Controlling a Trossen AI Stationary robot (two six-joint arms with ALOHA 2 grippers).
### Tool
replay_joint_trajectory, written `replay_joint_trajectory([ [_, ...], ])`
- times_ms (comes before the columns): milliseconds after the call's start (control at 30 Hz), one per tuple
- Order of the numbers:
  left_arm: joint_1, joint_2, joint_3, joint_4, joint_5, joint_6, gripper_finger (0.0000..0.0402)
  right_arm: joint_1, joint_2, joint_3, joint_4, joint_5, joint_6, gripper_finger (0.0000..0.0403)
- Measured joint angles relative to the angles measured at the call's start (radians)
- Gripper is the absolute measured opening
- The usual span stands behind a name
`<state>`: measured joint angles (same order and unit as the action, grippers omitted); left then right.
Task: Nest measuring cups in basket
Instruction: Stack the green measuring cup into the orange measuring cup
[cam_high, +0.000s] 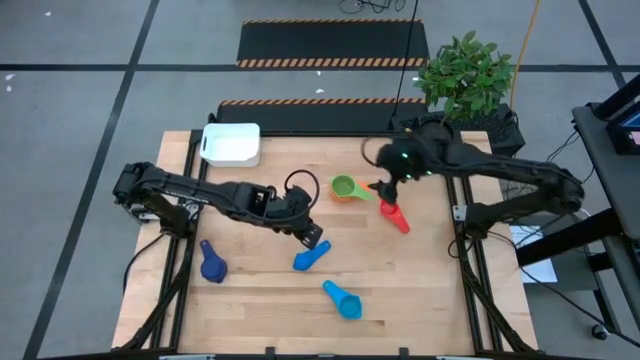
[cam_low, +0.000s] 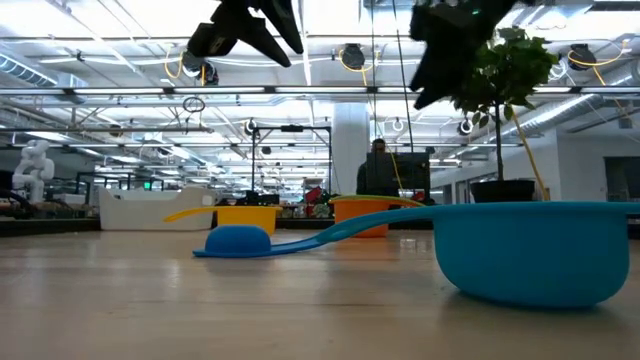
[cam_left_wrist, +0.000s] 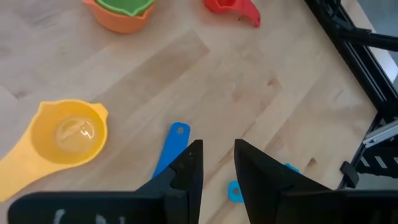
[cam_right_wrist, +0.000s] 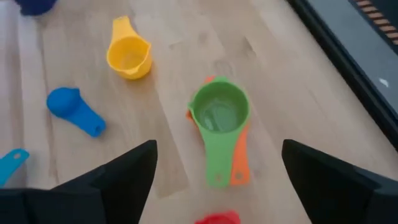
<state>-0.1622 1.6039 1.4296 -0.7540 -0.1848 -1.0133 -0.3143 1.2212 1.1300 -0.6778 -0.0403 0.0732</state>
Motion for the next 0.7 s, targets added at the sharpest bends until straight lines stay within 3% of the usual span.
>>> replay_joint_trajectory([
  [167,0.017,0.0,0.0,0.0,0.0,-0.021,0.0093,-0.014,0.152,0.021,0.009,-0.043,-0.178,0.0371],
  [333,0.017,0.0,0.0,-0.003,-0.005,-0.051,0.0093,-0.015,0.237,0.021,-0.03,0.01,-0.349,0.0397],
  [700,0.009,0.0,0.0,-0.003,-0.067,-0.087,0.0093,-0.033,0.295,-0.078,0.061,-0.017,-0.376,0.04],
])
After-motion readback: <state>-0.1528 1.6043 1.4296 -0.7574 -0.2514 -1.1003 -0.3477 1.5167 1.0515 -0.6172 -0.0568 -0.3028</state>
